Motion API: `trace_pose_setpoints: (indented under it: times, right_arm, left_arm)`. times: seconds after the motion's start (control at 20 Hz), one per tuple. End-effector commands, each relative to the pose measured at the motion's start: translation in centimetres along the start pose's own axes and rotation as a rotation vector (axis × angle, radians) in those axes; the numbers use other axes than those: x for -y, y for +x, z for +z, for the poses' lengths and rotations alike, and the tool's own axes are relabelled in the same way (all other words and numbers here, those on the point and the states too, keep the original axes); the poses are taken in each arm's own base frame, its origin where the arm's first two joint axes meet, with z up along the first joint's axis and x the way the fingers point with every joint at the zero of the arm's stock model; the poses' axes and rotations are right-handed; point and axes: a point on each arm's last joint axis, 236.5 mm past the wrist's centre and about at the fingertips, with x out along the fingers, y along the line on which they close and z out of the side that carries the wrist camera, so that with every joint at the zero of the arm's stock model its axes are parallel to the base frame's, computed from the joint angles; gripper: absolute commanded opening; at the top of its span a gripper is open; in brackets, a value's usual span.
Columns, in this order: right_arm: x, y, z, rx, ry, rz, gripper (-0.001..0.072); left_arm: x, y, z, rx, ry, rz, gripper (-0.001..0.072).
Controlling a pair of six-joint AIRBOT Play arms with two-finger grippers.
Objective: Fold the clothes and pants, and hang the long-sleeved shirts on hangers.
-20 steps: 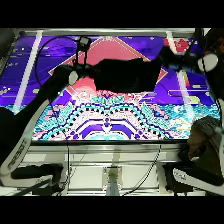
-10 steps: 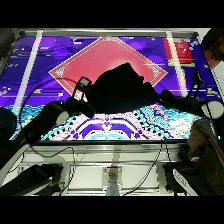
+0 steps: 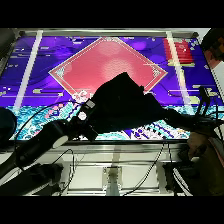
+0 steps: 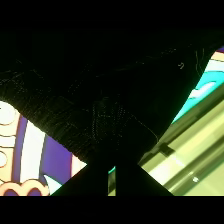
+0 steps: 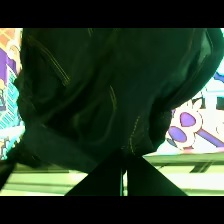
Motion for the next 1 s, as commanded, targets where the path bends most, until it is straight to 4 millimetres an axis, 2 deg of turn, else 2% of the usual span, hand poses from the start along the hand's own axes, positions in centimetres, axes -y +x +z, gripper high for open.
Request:
trace_pose_setpoints:
  times: [0.0,0.15,0.25,0.4,0.5,0.6,0.8,0.95]
  right_arm:
    - [-1.0,-1.1,2.3,0.050,-0.066,-0.008,0.0007]
    - [-3.4,-1.5,6.3,0.067,-0.182,-0.002,0.0007]
    - [-4.9,-0.4,9.4,0.058,-0.252,0.007,0.0007]
    - [-7.7,3.2,13.2,0.022,-0.307,0.076,0.0007]
    - [-9.7,6.3,14.9,0.007,-0.348,0.108,0.0007]
    - [-11.6,9.6,14.9,-0.042,-0.401,0.123,0.0007]
    - [-15.5,15.2,13.2,-0.111,-0.519,0.163,0.0005]
    - [-17.1,18.2,14.5,-0.074,-0.519,0.179,0.0005]
  left_arm:
    - [2.4,-0.4,-0.7,-0.010,-0.025,-0.041,0.0008]
    - [3.4,-1.6,-0.2,0.030,-0.068,-0.066,0.0009]
    - [2.8,-2.3,0.3,0.060,-0.099,-0.048,0.0008]
    - [0.9,-2.3,1.0,0.091,-0.101,0.030,0.0009]
    - [0.0,-1.9,1.4,0.105,-0.106,0.072,0.0010]
    - [-0.4,-1.0,1.4,0.093,-0.130,0.093,0.0010]
    - [-0.7,1.6,1.7,0.078,-0.143,0.120,0.0010]
    - [-3.7,2.6,2.2,0.107,-0.266,0.222,0.0010]
